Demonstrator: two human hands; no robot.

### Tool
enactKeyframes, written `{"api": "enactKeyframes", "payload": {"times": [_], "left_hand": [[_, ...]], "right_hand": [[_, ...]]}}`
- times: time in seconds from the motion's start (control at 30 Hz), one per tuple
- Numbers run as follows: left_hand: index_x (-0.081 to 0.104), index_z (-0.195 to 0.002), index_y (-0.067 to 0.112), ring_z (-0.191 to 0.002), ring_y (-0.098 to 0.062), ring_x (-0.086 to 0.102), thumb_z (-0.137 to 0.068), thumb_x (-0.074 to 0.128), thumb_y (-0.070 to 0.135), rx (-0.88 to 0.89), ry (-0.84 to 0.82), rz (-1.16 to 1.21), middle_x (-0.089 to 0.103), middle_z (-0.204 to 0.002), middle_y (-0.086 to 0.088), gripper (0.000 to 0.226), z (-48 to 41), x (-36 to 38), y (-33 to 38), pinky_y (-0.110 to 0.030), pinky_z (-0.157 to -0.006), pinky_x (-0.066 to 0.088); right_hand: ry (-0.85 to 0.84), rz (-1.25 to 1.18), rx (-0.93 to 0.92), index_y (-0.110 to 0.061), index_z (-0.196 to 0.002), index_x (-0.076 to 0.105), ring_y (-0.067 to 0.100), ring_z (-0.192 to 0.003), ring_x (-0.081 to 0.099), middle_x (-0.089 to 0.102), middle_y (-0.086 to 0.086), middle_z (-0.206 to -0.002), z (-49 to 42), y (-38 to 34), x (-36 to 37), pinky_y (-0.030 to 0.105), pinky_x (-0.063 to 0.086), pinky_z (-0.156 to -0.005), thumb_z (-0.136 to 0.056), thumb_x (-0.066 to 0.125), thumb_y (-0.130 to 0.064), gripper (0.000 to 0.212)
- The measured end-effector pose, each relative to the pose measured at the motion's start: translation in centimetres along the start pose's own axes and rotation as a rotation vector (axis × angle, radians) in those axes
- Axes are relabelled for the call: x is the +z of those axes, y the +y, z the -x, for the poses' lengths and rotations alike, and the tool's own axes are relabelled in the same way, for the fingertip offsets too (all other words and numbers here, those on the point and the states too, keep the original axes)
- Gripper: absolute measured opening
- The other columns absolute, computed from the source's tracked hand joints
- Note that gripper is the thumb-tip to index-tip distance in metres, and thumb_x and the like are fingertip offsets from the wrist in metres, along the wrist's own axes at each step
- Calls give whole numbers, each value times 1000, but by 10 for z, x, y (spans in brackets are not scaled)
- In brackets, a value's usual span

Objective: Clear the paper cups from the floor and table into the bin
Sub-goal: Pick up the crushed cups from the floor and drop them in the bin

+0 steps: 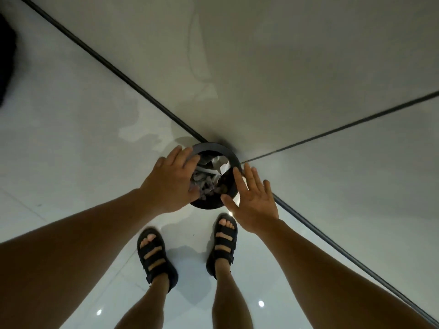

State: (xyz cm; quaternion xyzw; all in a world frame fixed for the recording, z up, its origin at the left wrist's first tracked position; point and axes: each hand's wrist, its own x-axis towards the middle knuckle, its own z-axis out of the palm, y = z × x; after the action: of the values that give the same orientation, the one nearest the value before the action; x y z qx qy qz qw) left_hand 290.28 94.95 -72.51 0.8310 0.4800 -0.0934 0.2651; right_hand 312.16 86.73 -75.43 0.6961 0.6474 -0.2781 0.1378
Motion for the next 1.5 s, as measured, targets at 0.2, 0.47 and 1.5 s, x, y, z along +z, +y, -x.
{"api": "enactKeyframes", "payload": {"times": [0.2,0.47,1.5], "left_hand": [[12,-152,18,-147,-24,-1,-91,47,47,77,-95,-71,2,-160,-4,76,59,-98,52,-44,-116,14],[21,-150,17,-146,-27,6,-88,55,44,217,-154,-182,12,-159,-7,76,143,-162,156,-45,-116,17],[17,-151,22,-146,-21,7,-89,46,52,1362,-285,-642,11,-159,-1,74,369,59,849,-41,-116,16]], "right_hand": [[18,-165,204,-31,-155,-9,20,-146,-25,-23,0,-160,118,-24,-88,46,-6,-119,-90,11,-75,81],[50,-362,468,-29,-156,-4,21,-149,-17,-14,2,-163,313,-13,-106,48,2,-121,-93,20,-71,79],[601,-938,1550,-27,-156,-4,19,-149,-15,-12,2,-164,886,233,75,47,3,-121,-95,20,-68,77]]}}
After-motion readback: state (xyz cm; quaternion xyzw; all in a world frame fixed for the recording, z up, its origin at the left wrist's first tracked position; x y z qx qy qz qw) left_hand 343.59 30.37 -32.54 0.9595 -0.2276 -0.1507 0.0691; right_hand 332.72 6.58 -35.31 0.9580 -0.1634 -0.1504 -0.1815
